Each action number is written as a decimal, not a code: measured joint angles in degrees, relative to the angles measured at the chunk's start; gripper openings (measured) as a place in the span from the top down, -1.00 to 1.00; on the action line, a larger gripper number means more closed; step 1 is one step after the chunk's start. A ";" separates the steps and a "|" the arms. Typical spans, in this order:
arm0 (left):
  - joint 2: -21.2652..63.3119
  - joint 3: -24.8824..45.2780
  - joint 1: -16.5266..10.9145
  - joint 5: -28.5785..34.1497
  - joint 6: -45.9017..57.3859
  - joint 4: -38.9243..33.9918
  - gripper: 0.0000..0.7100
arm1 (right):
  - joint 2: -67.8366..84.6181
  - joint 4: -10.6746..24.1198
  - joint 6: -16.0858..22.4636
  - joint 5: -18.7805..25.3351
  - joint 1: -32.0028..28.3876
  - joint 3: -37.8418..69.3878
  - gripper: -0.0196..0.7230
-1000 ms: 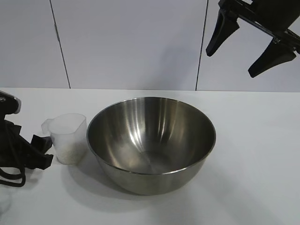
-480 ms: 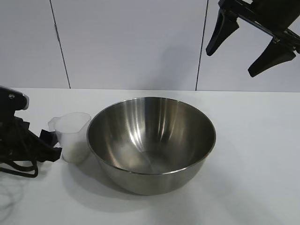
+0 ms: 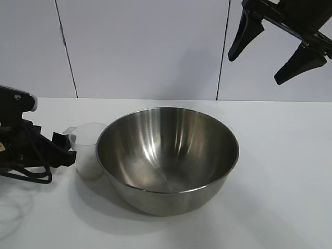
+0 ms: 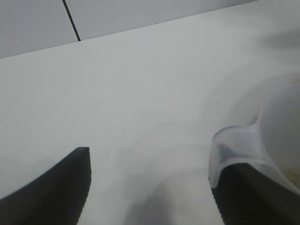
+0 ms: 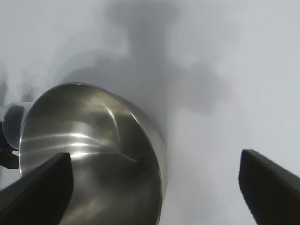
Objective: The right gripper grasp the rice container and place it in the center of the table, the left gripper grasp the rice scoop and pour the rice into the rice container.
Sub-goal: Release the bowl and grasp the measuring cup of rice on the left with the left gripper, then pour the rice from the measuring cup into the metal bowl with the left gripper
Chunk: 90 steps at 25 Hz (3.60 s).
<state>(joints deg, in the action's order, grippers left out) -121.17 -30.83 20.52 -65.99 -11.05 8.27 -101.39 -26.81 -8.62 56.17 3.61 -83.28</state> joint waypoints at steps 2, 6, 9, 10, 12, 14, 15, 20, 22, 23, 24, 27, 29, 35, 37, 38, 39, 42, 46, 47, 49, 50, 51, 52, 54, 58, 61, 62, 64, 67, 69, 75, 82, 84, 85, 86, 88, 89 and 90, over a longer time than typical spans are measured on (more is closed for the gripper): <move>0.00 -0.08 0.00 0.00 0.00 -0.16 -0.33 | 0.00 0.00 0.00 -0.16 0.00 0.00 -0.83; -0.04 -0.08 0.00 0.00 0.03 -1.93 0.12 | 0.00 0.00 0.04 -0.34 0.00 0.00 -0.83; -0.04 -0.08 0.00 0.00 0.03 -2.57 0.33 | 0.00 0.00 0.11 -0.41 0.00 0.00 -0.83; -0.04 -0.08 0.00 0.00 0.03 -2.63 0.36 | 0.00 0.00 0.11 -0.47 0.00 0.00 -0.83; -0.04 -0.08 0.00 0.00 0.07 -2.63 0.42 | 0.00 0.00 0.23 -0.53 0.00 0.00 -0.83; -0.04 -0.08 0.00 0.00 0.07 -2.63 0.49 | 0.00 0.00 0.23 -0.63 0.00 0.00 -0.83; -0.04 -0.08 0.00 0.00 0.07 -2.63 0.54 | 0.00 0.00 0.23 -0.63 0.00 0.00 -0.83; -0.04 -0.08 0.00 0.00 0.14 -2.63 0.89 | -0.95 -0.05 0.74 -0.63 0.00 0.00 -0.83; -0.04 -0.08 0.00 0.00 0.21 -2.63 0.95 | -1.66 -0.05 0.91 -0.58 0.00 0.00 -0.83; -0.04 -0.08 0.00 0.00 0.20 -2.63 0.96 | -1.93 -0.05 0.91 -0.58 0.00 0.00 -0.83; -0.04 -0.08 0.00 0.00 0.20 -2.63 0.96 | -2.07 -0.05 0.95 -0.58 0.00 0.00 -0.83; 0.08 -0.08 0.00 0.00 0.01 -2.82 0.96 | -2.13 -0.05 1.09 -0.58 0.00 0.00 -0.83; 1.15 -0.08 0.00 0.20 -0.88 -3.24 0.97 | -2.13 -0.05 1.09 -0.58 0.00 0.00 -0.83; 5.71 -0.08 0.00 0.20 -4.58 -7.06 0.97 | -2.18 -0.05 1.09 -0.40 0.00 0.00 -0.83; 7.32 -0.08 -0.12 0.20 -5.53 -7.61 0.97 | -2.18 -0.05 0.84 -0.05 0.00 0.00 -0.83; 8.21 -0.08 -0.49 0.20 -5.76 -8.27 0.97 | -2.18 -0.05 0.66 0.09 0.00 0.00 -0.83; 9.14 -0.08 -0.97 0.20 -5.83 -9.19 0.97 | -2.18 -0.05 0.46 0.35 0.00 0.00 -0.83; 11.77 -0.01 -3.16 0.20 -5.90 -12.41 0.97 | -2.18 -0.05 0.20 0.96 0.00 0.00 -0.83; 16.03 -0.33 -4.87 3.23 -6.08 -15.67 0.97 | -2.18 -0.05 0.05 1.03 0.00 0.00 -0.83; 17.05 -0.78 -4.87 5.19 -6.47 -17.07 0.97 | -2.18 -0.05 0.05 1.03 0.00 0.00 -0.83; 18.71 -2.03 -4.87 9.05 -7.57 -20.31 0.97 | -2.18 -0.05 0.00 1.03 0.00 0.00 -0.83; 19.49 -2.89 -4.87 11.14 -7.97 -21.81 0.97 | -2.18 -0.05 0.00 1.03 0.00 0.00 -0.83; 20.10 -3.83 -4.87 13.25 -8.21 -22.89 0.97 | -2.18 -0.05 0.00 1.03 0.00 0.00 -0.83; 20.76 -4.80 -4.87 15.45 -8.35 -23.85 0.97 | -2.18 -0.05 -0.05 1.03 0.00 0.00 -0.83; 21.75 -6.81 -4.87 19.63 -8.46 -25.39 0.97 | -2.18 -0.05 -0.06 1.03 0.00 0.00 -0.83; 22.03 -11.05 -4.39 25.22 -8.46 -29.38 0.97 | -2.18 -0.05 -0.16 1.03 0.00 0.00 -0.83; 22.03 -14.29 -2.27 29.01 -8.92 -30.26 0.97 | -2.18 -0.05 -0.21 1.03 0.00 0.00 -0.83; 22.03 -15.40 -1.13 30.69 -9.79 -30.31 0.97 | -2.18 -0.05 -0.21 1.03 0.00 0.00 -0.83; 22.03 -17.14 1.25 33.63 -12.46 -30.38 0.97 | -2.18 -0.05 -0.21 1.03 0.00 0.00 -0.83; 22.03 -18.95 4.69 36.57 -16.80 -30.38 0.97 | -2.18 -0.05 -0.21 1.03 0.00 0.00 -0.83; 22.03 -19.63 6.48 37.70 -18.48 -30.43 0.97 | -2.18 -0.05 -0.22 1.03 0.00 0.00 -0.83; 21.97 -20.18 10.19 38.70 -22.44 -30.37 0.97 | -2.18 -0.05 -0.64 1.03 0.00 0.00 -0.83; 21.97 -20.18 12.23 39.20 -31.75 -30.43 0.97 | -2.18 -0.05 -0.71 1.03 0.00 0.00 -0.83; 21.97 -20.18 12.25 39.20 -34.77 -30.43 0.97 | -2.18 -0.05 -0.78 1.03 0.00 0.00 -0.83; 21.97 -20.18 12.25 39.20 -35.97 -30.43 0.97 | -2.18 -0.05 -0.83 1.03 0.00 0.00 -0.83; 21.97 -20.18 12.25 39.20 -37.28 -30.43 0.97 | -2.18 -0.05 -0.86 1.03 0.00 0.00 -0.83; 21.97 -20.18 12.51 39.20 -39.39 -30.48 0.97 | -2.18 -0.05 -0.97 1.03 0.00 0.00 -0.83; 21.97 -20.18 12.74 39.25 -40.53 -30.59 0.97 | -2.18 -0.05 -1.01 1.03 0.00 0.00 -0.83; 21.97 -20.18 12.99 39.25 -41.96 -30.64 0.97 | -2.18 -0.05 -1.01 1.03 0.00 0.00 -0.83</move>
<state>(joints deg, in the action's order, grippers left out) -99.20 -51.01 33.51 -26.74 -53.02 -22.38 -103.57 -26.87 -9.63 57.20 3.61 -83.28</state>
